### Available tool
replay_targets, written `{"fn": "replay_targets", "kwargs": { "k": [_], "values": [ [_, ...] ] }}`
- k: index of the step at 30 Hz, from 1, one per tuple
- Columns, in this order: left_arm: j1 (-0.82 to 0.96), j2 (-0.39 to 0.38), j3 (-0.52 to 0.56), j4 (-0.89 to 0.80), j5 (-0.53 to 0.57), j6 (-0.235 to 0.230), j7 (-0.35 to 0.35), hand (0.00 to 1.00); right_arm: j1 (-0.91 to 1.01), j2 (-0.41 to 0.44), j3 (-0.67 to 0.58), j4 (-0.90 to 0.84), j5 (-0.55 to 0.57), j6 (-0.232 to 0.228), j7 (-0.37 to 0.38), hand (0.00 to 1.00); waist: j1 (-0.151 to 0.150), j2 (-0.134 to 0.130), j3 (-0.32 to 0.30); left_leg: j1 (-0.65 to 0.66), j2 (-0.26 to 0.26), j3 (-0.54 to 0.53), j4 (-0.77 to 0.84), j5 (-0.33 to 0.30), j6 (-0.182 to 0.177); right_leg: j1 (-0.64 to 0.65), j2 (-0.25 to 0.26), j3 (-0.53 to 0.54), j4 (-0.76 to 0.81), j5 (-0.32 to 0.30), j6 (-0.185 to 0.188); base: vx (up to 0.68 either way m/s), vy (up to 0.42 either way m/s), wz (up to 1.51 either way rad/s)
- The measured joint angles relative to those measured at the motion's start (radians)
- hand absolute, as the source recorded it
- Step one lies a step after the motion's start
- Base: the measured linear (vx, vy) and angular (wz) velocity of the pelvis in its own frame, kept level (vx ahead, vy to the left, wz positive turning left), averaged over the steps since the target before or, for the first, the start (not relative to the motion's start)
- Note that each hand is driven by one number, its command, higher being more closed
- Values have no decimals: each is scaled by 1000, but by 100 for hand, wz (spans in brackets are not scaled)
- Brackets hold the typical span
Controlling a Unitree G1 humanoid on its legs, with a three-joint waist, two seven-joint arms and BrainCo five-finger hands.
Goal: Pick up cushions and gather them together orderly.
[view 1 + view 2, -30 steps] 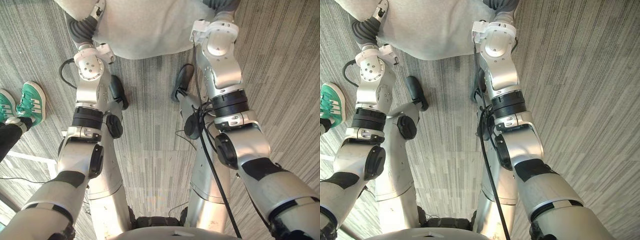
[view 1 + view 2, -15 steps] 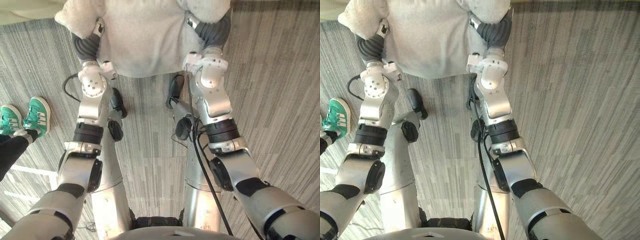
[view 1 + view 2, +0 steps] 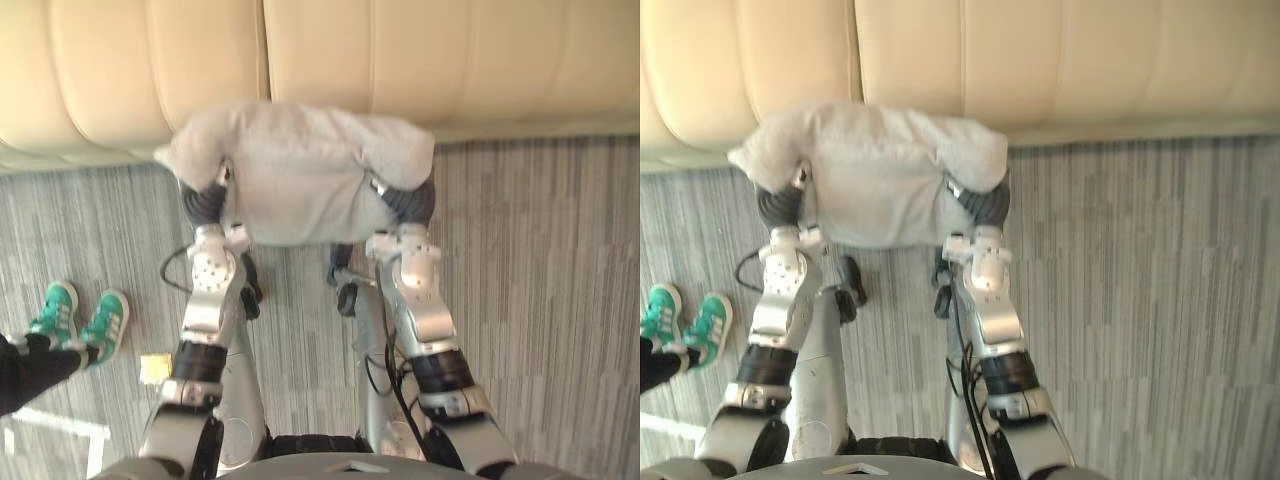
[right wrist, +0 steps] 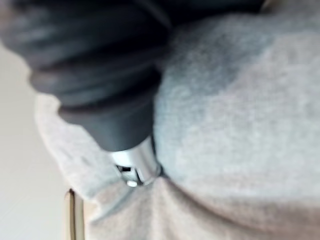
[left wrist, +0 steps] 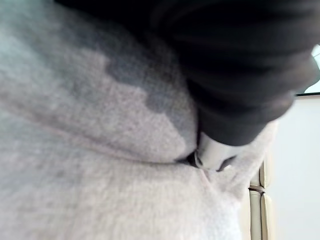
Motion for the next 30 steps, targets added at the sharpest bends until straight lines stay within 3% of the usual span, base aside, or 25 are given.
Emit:
{"fn": "replay_targets", "kwargs": {
  "k": [3,7,11,13,14,15,16,20,27,30],
  "values": [
    [114,-22,-13,-35,0,0,-36,100,95,-1,1,-15,-1,0,37,100,10,0,-13,130,0,25,-3,-32,5,124,3,17,-24,-3,9,83,77,-15],
    [274,-37,-13,-95,-2,-7,-81,100,218,-6,35,-21,0,-1,87,100,17,1,-103,268,-1,78,-36,-68,16,252,19,50,-105,13,38,73,91,-25],
    [363,-32,-16,-147,-3,-9,-124,100,307,-4,37,-47,0,-3,143,100,17,3,-141,350,-8,98,-56,-89,30,325,10,62,-119,4,57,71,105,-5],
    [386,-31,-16,-150,-3,-8,-142,100,334,1,36,-44,-2,-3,150,100,19,3,-153,389,-18,105,-85,-83,34,339,-10,59,-49,-36,33,86,-3,15],
    [413,-31,-17,-150,-3,-8,-148,100,353,4,36,-42,-4,2,152,100,23,-4,-173,416,-33,105,-101,-85,25,354,-22,54,1,-104,34,87,-52,15],
    [422,-33,-17,-149,-3,-8,-150,100,358,7,36,-41,-4,4,155,100,24,-1,-178,426,-38,102,-110,-87,10,362,-23,53,-10,-106,37,173,-95,5],
    [472,-34,-36,-150,-3,-8,-163,100,394,6,36,-38,-4,4,172,100,34,22,-247,436,-42,96,-188,-55,-6,381,-8,29,-100,-88,31,131,-68,-2],
    [509,-37,-49,-144,-3,-8,-201,100,421,6,19,-26,-4,4,182,100,33,23,-296,510,-67,85,-355,35,-21,444,16,16,-224,-31,21,177,-79,2],
    [527,-41,-53,-96,-4,-4,-241,100,443,7,-12,1,-4,7,217,100,37,15,-350,596,-105,74,-480,68,-20,517,16,7,-293,-21,29,124,3,6],
    [530,-20,-53,-78,-4,-4,-252,100,449,13,-12,24,-4,7,222,100,41,-4,-373,597,-118,77,-488,64,-9,534,14,19,-347,8,41,-2,73,-4]
  ]
}}
